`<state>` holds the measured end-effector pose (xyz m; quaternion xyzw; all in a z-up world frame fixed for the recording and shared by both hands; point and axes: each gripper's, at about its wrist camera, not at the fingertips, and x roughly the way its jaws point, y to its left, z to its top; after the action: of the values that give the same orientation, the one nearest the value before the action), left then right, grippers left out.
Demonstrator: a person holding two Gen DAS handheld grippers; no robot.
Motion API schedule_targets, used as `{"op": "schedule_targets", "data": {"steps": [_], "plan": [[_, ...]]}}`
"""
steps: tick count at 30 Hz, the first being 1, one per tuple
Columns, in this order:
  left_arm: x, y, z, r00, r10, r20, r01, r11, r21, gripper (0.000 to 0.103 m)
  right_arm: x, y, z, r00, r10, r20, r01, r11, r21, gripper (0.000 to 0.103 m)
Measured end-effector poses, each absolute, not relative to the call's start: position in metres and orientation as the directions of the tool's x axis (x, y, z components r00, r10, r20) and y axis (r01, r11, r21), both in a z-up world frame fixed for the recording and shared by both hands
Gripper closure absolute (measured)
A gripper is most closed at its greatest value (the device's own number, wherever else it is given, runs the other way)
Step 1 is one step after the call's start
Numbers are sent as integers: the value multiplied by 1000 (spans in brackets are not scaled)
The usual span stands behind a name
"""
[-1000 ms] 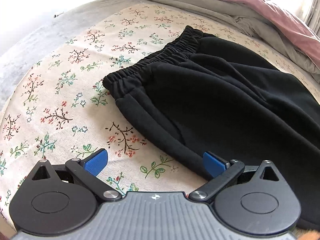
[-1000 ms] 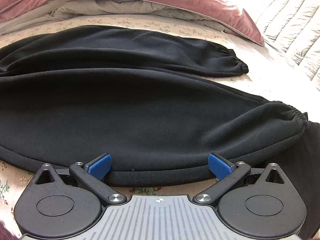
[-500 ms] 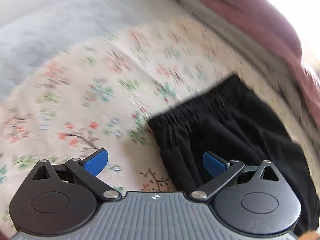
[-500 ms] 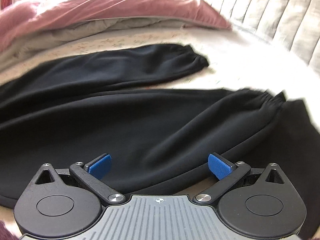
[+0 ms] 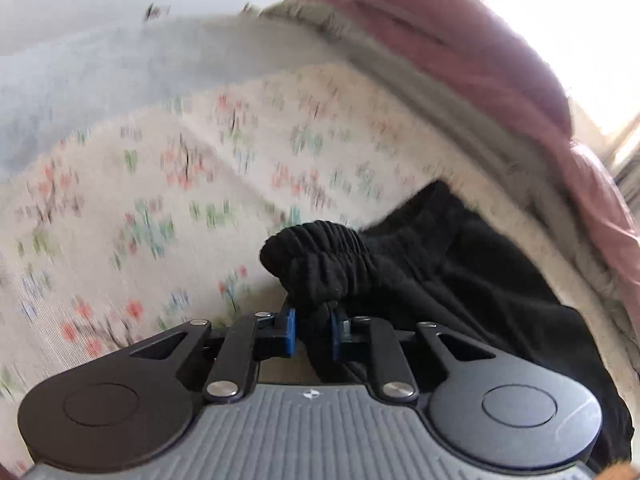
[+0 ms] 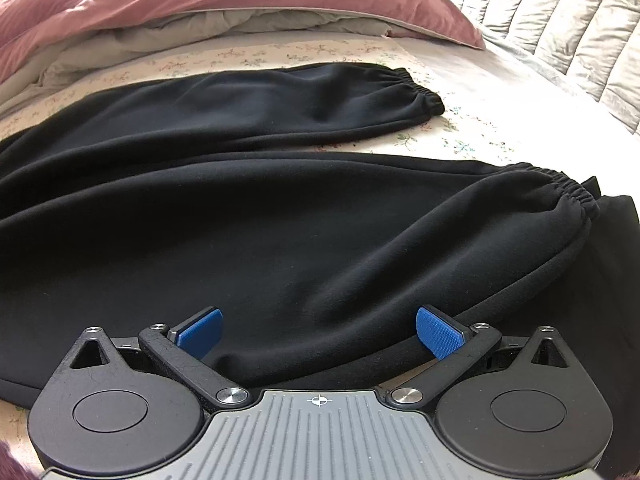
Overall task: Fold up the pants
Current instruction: 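Close the left gripper on the waistband and lift it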
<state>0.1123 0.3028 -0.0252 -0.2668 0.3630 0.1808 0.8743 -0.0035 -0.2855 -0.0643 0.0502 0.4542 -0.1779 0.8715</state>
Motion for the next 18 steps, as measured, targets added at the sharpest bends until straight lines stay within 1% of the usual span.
{"op": "schedule_targets", "data": {"steps": [3, 5, 9, 14, 17, 18], "plan": [[101, 312, -13, 696, 185, -694, -515, 802, -303, 66, -4, -282, -64, 536, -251, -806, 338, 939, -67, 0], [89, 329, -8, 698, 209, -685, -546, 774, -320, 67, -3, -277, -64, 538, -240, -808, 317, 946, -70, 0], [75, 364, -14, 659, 236, -714, -617, 713, -333, 67, -4, -268, -66, 536, -191, -822, 267, 962, -50, 0], [63, 381, -16, 656, 211, -725, -631, 680, -373, 67, 0, -266, -68, 524, -184, -831, 253, 966, -54, 0], [60, 391, -13, 648, 241, -722, -660, 651, -375, 67, -1, -270, -67, 526, -167, -834, 254, 967, -33, 0], [61, 390, -12, 640, 262, -722, -664, 660, -350, 67, 0, -272, -66, 527, -161, -835, 250, 968, -29, 0]]}}
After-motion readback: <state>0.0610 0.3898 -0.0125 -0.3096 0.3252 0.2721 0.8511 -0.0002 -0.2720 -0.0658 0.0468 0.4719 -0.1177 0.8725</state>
